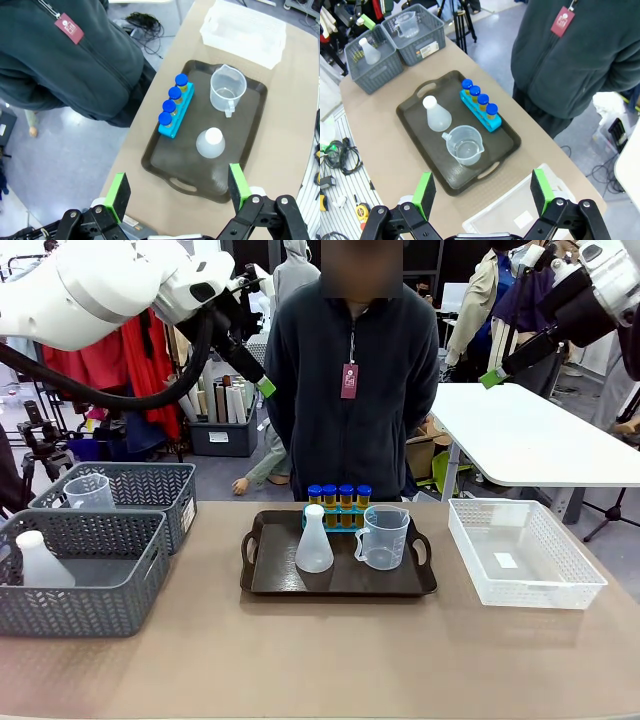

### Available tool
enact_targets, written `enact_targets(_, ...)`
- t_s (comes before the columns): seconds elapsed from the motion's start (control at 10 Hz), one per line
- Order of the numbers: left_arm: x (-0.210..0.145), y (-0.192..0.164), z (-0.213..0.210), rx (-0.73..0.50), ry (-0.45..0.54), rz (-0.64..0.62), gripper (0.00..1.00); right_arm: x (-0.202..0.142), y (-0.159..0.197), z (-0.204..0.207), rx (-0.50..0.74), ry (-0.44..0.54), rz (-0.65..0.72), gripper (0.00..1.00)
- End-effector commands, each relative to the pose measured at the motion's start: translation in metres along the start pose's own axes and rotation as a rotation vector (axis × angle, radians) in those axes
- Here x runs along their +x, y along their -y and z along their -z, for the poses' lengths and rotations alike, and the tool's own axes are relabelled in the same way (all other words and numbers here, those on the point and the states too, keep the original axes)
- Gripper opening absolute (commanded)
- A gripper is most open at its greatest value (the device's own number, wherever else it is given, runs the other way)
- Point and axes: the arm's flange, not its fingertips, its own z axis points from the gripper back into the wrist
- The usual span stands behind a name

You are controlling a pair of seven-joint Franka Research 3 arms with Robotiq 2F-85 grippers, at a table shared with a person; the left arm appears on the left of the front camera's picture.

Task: Prepare the laboratory tools.
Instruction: Pick up one Small flask and place it on the Handle tray.

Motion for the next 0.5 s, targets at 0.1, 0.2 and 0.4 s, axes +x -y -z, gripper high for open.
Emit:
enact_targets(0.1,-0.0021,-0.0017,-0.0031,-0.002,0.004,-0.009,1.0,0.0008,0.0,-0.002,0.013,0.015,0.0,1.0)
enact_targets(0.2,-0.0021,-0.0017,-0.0031,-0.002,0.004,-0.009,1.0,0.0008,0.0,-0.002,0.013,0.015,0.0,1.0)
enact_targets(0.4,-0.0021,-0.0017,-0.0031,-0.002,0.004,-0.009,1.0,0.0008,0.0,-0.002,0.013,0.015,0.0,1.0)
